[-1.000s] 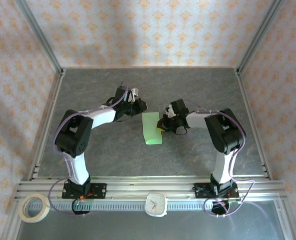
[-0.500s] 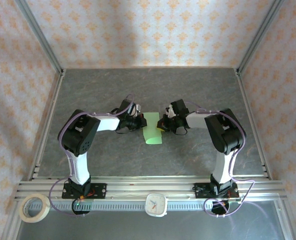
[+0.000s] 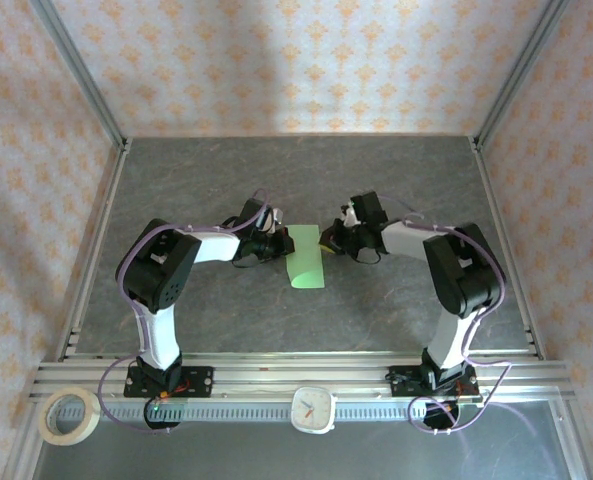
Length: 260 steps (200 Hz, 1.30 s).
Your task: Fold a paper plane with a square sheet of paper (pick it up from the middle)
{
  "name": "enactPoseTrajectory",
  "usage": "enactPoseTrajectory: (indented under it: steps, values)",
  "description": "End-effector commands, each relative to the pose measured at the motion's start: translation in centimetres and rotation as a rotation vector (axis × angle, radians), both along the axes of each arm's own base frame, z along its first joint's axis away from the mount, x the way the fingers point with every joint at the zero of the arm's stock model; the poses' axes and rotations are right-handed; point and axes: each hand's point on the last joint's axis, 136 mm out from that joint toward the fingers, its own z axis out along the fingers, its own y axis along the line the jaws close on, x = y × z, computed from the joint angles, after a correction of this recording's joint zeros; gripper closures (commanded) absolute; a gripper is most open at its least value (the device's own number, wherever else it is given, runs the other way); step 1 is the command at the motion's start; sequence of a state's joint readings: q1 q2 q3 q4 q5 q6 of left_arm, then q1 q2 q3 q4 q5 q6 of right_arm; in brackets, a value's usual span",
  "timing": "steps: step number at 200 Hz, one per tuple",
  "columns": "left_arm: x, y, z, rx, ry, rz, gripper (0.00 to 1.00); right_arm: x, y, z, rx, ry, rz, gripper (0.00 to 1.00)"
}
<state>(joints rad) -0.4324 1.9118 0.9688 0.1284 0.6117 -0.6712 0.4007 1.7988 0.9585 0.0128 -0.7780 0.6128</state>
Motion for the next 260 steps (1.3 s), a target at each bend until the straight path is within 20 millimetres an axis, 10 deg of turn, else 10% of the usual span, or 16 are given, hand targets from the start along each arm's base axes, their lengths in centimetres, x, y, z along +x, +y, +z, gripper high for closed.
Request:
enactPoseTrajectory:
  steps: [1,107,171,260]
  values:
    - [-1.3,1.8,-3.4,0.112,0.065,0.016,0.97,-0.1,0.6,0.7,0.014,0.005,0.023,0.94]
    - [-1.2,1.4,-3.4,0.108,0.065,0.003,0.97,-2.7,0.6,-4.2,-0.118,0.106,0.111,0.94]
    - [-1.4,1.4,-3.8,0.12,0.072,-0.003,0.98,-2.3,2.0,-2.1,-0.056,0.064,0.146,0.93]
    - [0.9,-0.6,0.7,0.048,-0.003,-0.046,0.94,-5.6,-2.3,-9.2,-0.293,0.208,0.116,1.0]
